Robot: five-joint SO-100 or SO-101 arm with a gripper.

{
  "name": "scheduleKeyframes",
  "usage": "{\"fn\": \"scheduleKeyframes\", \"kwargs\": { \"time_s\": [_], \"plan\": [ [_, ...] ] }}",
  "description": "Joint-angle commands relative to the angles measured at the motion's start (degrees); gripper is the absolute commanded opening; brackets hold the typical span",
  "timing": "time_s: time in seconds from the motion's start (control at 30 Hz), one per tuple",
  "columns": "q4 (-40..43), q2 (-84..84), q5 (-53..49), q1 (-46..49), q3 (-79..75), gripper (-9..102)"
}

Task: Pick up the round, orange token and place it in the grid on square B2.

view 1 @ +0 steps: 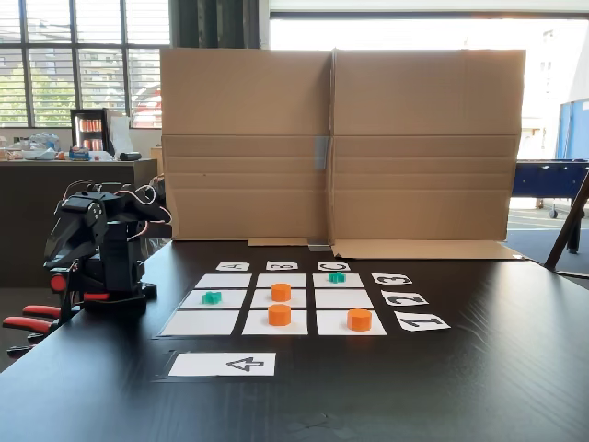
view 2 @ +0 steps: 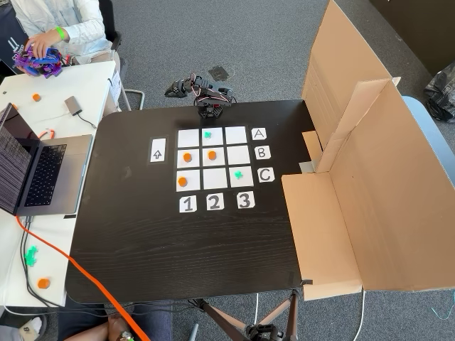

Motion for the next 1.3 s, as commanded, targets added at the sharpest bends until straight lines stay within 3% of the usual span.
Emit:
{"fn": "scheduleKeyframes", "kwargs": {
  "time_s": [0.0, 1.27],
  "plan": [
    [-3.5, 0.6, -0.6, 1.8, 3.3, -1],
    [-3.7, 0.7, -0.6, 3.3, 3.4, -1]
  ]
}}
